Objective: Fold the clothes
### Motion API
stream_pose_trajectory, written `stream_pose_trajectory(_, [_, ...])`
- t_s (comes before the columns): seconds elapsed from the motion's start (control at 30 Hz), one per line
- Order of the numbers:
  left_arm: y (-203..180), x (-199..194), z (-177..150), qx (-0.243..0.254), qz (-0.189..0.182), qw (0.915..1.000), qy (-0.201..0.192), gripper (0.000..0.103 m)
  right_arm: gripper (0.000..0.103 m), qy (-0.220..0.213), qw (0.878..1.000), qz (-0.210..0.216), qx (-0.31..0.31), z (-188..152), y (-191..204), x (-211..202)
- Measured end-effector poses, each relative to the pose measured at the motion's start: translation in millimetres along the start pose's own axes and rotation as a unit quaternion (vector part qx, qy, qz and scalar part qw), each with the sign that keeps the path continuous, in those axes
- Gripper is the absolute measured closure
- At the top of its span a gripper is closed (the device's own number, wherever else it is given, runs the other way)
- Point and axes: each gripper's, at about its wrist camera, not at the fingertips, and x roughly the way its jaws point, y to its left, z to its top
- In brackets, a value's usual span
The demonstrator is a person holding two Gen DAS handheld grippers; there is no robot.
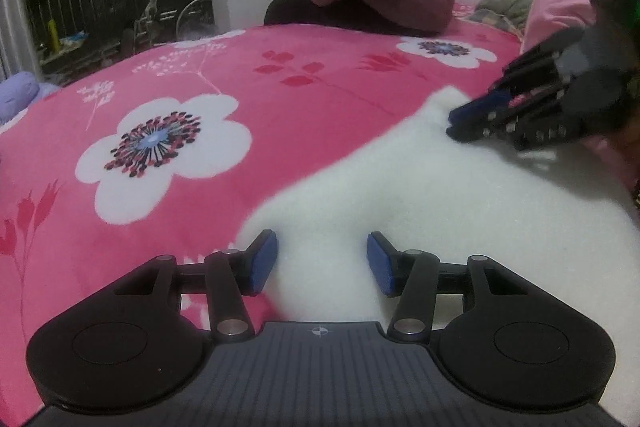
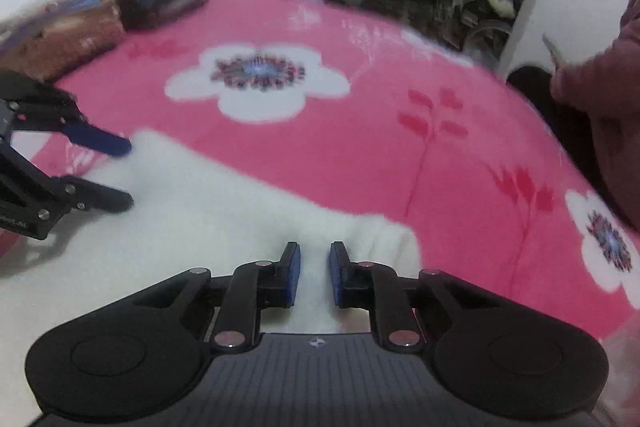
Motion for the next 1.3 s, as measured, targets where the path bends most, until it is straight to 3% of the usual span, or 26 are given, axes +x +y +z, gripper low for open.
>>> stream_pose_trajectory(0.1, [1,-14,12,0.007,-0.001,0.9998,-0.018,0.053,0.087,0.0,1.0,-0.004,0.013,18,3,-20])
stream_pose_trajectory(0.23, [-3,-15,25,0.016,-0.048,0.9972,-0.055,0.052,0.087,-0.055,0.998,-0.007,0.003,38,10,-34])
stream_pose_trajectory(0.3, [1,11,22,-0.02,-0.078,0.9963,-0.032,0.05,0.087,-0.045,0.999,-0.019,0.006,34,5,-14])
stream_pose_trajectory(0.37, [16,28,12,-0.071,-0.108,0.991,-0.033,0.049,0.09,-0.01,0.999,-0.022,0.027,16,-6,24])
stream_pose_trajectory(0.43, [24,32,11,-0.095,-0.124,0.9871,-0.034,0.048,0.091,-0.021,0.998,-0.012,0.053,5,-16,35])
stream_pose_trajectory(0.53, [24,20,17,-0.096,-0.12,0.9876,-0.031,0.049,0.094,-0.019,0.997,-0.005,0.069,17,-22,26])
stream_pose_trajectory(0.67, [27,2,25,-0.104,-0.11,0.9876,-0.042,0.049,0.091,-0.056,0.994,-0.012,0.09,32,-28,-15])
stream_pose_trajectory(0.73, [24,15,20,-0.083,-0.095,0.9918,-0.023,0.048,0.09,-0.036,0.995,-0.011,0.098,28,-32,-7])
stream_pose_trajectory(0.83, [28,23,16,-0.089,-0.099,0.9909,-0.022,0.049,0.091,0.004,0.995,-0.012,0.103,10,-36,25])
stream_pose_trajectory(0.97, [38,-19,21,-0.12,-0.09,0.9883,-0.029,0.046,0.09,-0.029,0.99,-0.006,0.137,11,-39,-12])
stream_pose_trajectory(1.0, [42,-28,15,-0.137,-0.091,0.9862,-0.024,0.045,0.087,-0.033,0.988,-0.005,0.151,8,-41,-24])
stream_pose_trajectory(1.03, [46,-36,10,-0.154,-0.091,0.9837,-0.019,0.044,0.076,-0.038,0.986,-0.003,0.164,5,-43,-37])
stream_pose_trajectory(1.1, [53,-46,-3,-0.192,-0.1,0.9763,0.001,0.04,0.061,-0.042,0.975,0.016,0.219,-8,-54,-52])
stream_pose_trajectory(1.17, [56,-45,-19,-0.231,-0.118,0.9654,0.026,0.04,0.058,-0.042,0.954,0.053,0.292,-28,-71,-55])
stream_pose_trajectory(1.23, [58,-36,-33,-0.271,-0.14,0.9506,0.057,0.04,0.043,-0.028,0.92,0.098,0.379,-47,-87,-46])
stream_pose_trajectory(1.3, [58,-26,-44,-0.31,-0.172,0.9311,0.087,0.04,0.04,-0.01,0.879,0.148,0.454,-66,-94,-34])
